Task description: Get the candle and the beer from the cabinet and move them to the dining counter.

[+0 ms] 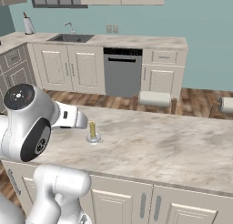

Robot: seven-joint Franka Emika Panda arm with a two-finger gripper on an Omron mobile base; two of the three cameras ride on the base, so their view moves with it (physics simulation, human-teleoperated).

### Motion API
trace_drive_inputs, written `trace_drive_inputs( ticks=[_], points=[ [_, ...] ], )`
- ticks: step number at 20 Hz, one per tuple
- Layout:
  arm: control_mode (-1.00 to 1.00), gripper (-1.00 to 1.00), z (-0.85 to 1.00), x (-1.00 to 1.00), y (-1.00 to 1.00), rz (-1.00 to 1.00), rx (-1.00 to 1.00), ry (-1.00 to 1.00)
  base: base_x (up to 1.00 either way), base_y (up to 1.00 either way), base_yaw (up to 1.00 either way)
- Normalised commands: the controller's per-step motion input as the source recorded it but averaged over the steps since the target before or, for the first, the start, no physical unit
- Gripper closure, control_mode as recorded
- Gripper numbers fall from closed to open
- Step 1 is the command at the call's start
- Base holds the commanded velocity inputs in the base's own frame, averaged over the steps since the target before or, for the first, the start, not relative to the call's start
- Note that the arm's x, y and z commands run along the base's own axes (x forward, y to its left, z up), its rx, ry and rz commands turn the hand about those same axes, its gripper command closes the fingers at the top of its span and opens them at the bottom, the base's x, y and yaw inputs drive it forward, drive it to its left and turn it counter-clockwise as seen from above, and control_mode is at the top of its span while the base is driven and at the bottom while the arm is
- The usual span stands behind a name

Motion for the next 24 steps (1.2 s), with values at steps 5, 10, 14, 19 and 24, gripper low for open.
trace_drive_inputs(
  ticks=[5, 10, 14, 19, 24],
  points=[
    [1.00, -1.00, 0.00, 0.00, 0.00, 0.00, 0.00, 0.00, -0.68, 0.00, 0.11],
    [1.00, -1.00, 0.00, 0.00, 0.00, 0.00, 0.00, 0.00, -0.52, 0.00, 0.19],
    [1.00, -1.00, 0.00, 0.00, 0.00, 0.00, 0.00, 0.00, -0.11, 0.00, 0.92],
    [1.00, -1.00, 0.00, 0.00, 0.00, 0.00, 0.00, 0.00, -0.01, 0.00, 1.00],
    [1.00, -1.00, 0.00, 0.00, 0.00, 0.00, 0.00, 0.00, -0.01, 0.00, 1.00]
  ],
)
